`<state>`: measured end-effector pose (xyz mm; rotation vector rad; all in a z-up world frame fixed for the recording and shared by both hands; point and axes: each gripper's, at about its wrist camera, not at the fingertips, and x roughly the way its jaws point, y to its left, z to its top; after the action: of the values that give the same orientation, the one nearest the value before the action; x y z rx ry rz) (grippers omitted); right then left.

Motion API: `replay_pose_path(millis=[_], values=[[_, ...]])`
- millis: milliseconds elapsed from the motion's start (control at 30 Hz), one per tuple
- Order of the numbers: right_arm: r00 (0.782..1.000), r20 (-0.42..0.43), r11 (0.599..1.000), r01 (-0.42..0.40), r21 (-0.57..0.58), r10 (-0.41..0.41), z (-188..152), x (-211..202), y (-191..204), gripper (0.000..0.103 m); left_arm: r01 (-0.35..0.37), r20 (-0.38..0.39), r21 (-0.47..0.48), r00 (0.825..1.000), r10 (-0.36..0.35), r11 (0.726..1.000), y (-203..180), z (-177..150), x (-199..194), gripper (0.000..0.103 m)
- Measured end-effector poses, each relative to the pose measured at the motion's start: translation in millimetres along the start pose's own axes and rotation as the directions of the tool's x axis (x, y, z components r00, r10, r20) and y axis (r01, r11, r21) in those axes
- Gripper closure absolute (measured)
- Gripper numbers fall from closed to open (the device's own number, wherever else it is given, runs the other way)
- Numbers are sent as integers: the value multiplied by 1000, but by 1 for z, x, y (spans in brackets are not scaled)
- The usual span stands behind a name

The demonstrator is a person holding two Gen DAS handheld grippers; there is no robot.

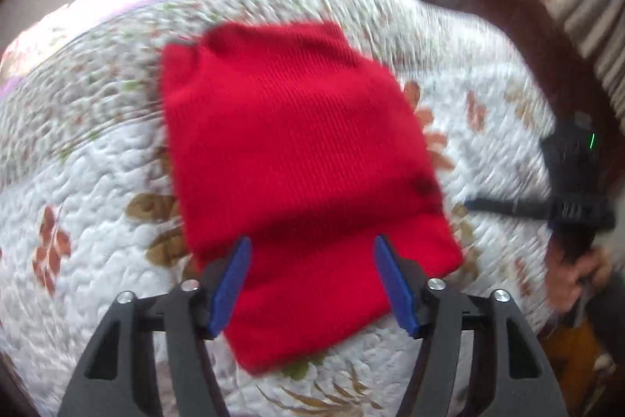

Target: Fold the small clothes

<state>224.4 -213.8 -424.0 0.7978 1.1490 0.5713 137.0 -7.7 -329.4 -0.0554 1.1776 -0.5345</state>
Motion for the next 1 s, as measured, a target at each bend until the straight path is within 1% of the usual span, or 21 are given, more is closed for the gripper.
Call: replay_pose_path(millis=[33,100,133,200,267,300,333,367,400,433,467,500,533,567,633,700,767,800,900,967,1000], values=[[1000,-29,1000,-4,-6,4,-6,4,-2,76,19,8,-54,1000,-18,998,9,-4,-7,31],[996,-71,998,52,-20,-53,-7,18,-5,75,60,4,-156,998,-60,986,28,-13,-12,29],[994,-75,997,81,-3,-81,-7,23,-13,78,75,-6,-209,997,-78,975,39,-19,-13,29],[994,-81,996,83,43,-80,-2,23,-20,86,107,-25,-292,992,-120,951,61,-25,-9,27],[994,-57,994,91,64,-88,4,1,-20,63,167,-48,-385,978,-201,908,83,-29,0,26],[994,-25,992,111,58,-109,8,-14,-17,38,220,-55,-431,962,-268,875,94,-30,5,26],[995,-6,993,100,58,-100,13,-30,-16,35,255,-57,-456,948,-314,853,101,-30,10,25],[997,-3,995,76,71,-76,19,-41,-21,35,277,-57,-468,938,-341,840,105,-28,16,25],[999,-7,995,53,90,-52,26,-50,-30,31,306,-58,-474,925,-375,826,109,-26,21,23],[1000,-12,994,26,105,-24,39,-56,-33,22,343,-63,-480,905,-421,808,112,-24,30,23],[1000,-19,994,3,114,-1,52,-58,-35,17,371,-72,-493,884,-462,787,116,-22,39,23],[999,-30,992,-23,123,27,69,-57,-40,16,392,-81,-508,865,-496,767,119,-21,47,23],[999,-32,992,-25,126,29,80,-49,-40,16,425,-87,-527,834,-545,736,120,-21,58,23],[999,-38,992,-34,125,39,94,-46,-43,16,447,-89,-536,814,-574,717,120,-21,66,23],[992,-74,988,-90,126,99,122,-25,-45,16,502,-84,-553,760,-644,665,119,-24,82,23],[985,-121,984,-108,138,125,148,-5,-54,16,536,-68,-555,734,-676,637,120,-26,92,23],[979,-162,984,-99,150,123,166,12,-63,16,577,-28,-568,698,-715,586,123,-26,98,25],[976,-178,984,-98,149,124,170,15,-66,16,603,-6,-570,676,-737,558,125,-27,100,25],[960,-238,986,-121,118,146,186,35,-68,16,640,-1,-542,648,-762,545,121,-27,103,25],[951,-266,987,-136,90,156,190,49,-64,17,658,10,-542,628,-778,523,118,-29,108,27],[949,-274,987,-141,81,158,192,55,-63,17,670,19,-542,613,-790,508,115,-28,111,29]])
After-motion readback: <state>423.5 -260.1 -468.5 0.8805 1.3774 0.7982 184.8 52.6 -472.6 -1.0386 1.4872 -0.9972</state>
